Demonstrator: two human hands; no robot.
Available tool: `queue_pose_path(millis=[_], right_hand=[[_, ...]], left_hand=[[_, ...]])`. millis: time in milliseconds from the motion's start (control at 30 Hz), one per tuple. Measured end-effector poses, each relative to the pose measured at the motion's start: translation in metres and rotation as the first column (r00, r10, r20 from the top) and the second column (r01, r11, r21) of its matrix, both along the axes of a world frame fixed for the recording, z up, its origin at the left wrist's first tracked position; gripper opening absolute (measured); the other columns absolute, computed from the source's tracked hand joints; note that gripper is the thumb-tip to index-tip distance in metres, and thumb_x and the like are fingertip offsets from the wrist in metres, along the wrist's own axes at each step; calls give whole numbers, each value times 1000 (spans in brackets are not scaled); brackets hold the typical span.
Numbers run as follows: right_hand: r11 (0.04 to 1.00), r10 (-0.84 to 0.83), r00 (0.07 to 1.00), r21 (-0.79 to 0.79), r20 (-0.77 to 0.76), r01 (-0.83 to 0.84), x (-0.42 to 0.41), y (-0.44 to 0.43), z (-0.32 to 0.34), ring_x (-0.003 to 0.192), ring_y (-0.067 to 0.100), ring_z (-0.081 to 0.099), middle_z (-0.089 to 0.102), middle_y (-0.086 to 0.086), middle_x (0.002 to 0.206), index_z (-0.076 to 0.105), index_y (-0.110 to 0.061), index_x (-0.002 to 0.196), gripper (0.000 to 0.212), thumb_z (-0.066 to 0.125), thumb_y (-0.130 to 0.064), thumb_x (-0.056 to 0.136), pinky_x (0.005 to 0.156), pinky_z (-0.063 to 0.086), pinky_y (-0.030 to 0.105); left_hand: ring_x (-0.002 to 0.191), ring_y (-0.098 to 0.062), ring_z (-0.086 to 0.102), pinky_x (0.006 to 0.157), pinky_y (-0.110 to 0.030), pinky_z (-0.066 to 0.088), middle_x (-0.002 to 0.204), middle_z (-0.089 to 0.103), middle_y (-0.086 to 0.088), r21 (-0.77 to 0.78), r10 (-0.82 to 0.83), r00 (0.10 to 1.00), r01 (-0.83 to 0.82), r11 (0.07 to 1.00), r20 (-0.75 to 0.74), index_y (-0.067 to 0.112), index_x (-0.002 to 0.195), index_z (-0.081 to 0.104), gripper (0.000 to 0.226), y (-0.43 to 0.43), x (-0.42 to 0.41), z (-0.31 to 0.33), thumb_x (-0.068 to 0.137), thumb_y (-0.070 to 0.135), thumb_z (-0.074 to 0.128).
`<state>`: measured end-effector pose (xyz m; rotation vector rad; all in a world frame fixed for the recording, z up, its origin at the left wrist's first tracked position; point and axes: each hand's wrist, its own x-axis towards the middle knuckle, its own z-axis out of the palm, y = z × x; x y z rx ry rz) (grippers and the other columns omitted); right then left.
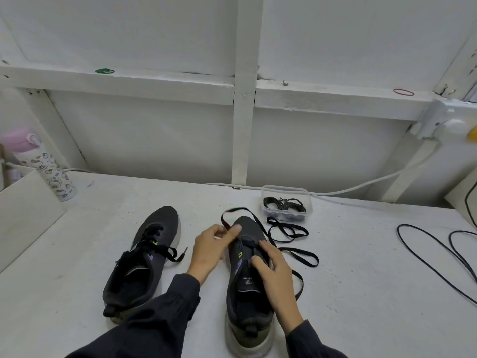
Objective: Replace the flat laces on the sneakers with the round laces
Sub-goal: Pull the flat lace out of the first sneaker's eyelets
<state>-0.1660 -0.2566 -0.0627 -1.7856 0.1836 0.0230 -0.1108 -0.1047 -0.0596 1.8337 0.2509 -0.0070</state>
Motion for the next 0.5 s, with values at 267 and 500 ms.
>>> queue_pose_path(millis=[267, 500], right_hand=[[1000, 10, 1000, -10, -16, -10, -1, -2, 0, 126, 7, 47, 53, -8, 137, 56, -22, 133, 61, 61, -40, 75, 105, 35, 24], [1000, 6, 1000, -18, -11, -6, -1, -1, -2, 125, 9, 47, 52, -8, 134, 55, -21, 134, 52, 64, -32, 84, 105, 36, 26]], left_hand=[[56, -12, 52, 68, -37, 50, 72, 63, -3, 67, 43, 991, -51, 996, 125, 7, 84, 65, 15, 5, 11, 3, 90, 21, 68], [54, -4, 55, 73, -46, 55, 79, 61, -4, -122, 199, 975, -187, 975, 94, 7, 91, 63, 30, 17, 14, 14, 90, 36, 67]])
